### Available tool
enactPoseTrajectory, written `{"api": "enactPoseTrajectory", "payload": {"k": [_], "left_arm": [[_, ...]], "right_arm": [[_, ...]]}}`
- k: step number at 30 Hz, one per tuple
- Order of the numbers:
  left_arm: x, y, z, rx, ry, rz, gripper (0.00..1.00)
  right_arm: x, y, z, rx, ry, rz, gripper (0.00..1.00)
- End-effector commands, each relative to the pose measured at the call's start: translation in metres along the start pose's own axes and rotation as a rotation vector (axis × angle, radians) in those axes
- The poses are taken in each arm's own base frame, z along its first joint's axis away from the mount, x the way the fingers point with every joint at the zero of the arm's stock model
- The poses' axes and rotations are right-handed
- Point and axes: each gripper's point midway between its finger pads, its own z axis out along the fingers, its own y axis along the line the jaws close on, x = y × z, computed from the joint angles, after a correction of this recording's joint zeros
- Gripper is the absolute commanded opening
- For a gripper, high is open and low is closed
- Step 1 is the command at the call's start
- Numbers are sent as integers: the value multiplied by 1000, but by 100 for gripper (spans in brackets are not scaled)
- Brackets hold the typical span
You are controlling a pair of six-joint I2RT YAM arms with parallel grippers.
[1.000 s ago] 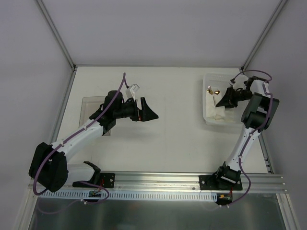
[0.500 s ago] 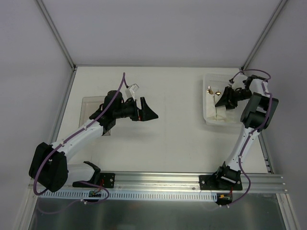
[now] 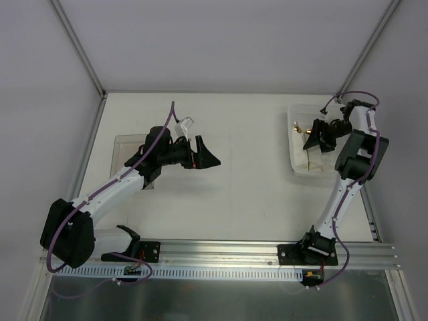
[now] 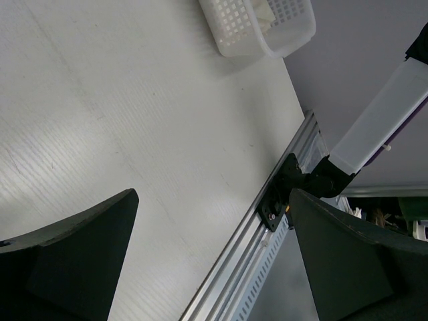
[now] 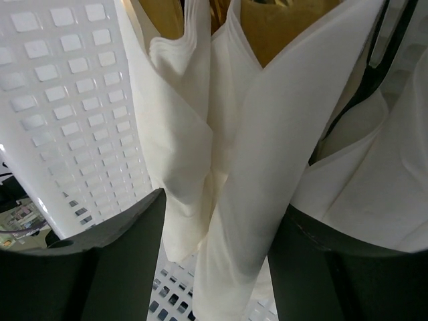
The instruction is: Place the utensils on the paper napkin and roll it up
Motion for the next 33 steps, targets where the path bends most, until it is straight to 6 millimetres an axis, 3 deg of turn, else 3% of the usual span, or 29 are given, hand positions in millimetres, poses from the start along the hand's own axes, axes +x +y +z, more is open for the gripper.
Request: {"api": "enactPoseTrajectory", "payload": {"k": [1, 9, 17, 23, 27, 33], "left_arm": [[-9, -9, -3, 41, -24, 16, 99], [-9, -10, -3, 43, -24, 19, 99], [-11, -11, -3, 48, -26, 25, 99], [-10, -8, -3, 39, -26, 18, 99], [-11, -9, -3, 41, -28, 19, 99], [-9, -7, -4, 37, -28, 16, 99]], "right_arm": [[-6, 1, -32, 107, -37, -75, 62], [-18, 0, -38, 113, -72, -67, 64], [-26, 9, -37, 9, -103, -30, 66], [-28, -9, -58, 128, -128, -53, 65], [-30, -22, -75, 190, -165, -50, 60], [-23, -24, -79, 170, -165, -57, 29]]}}
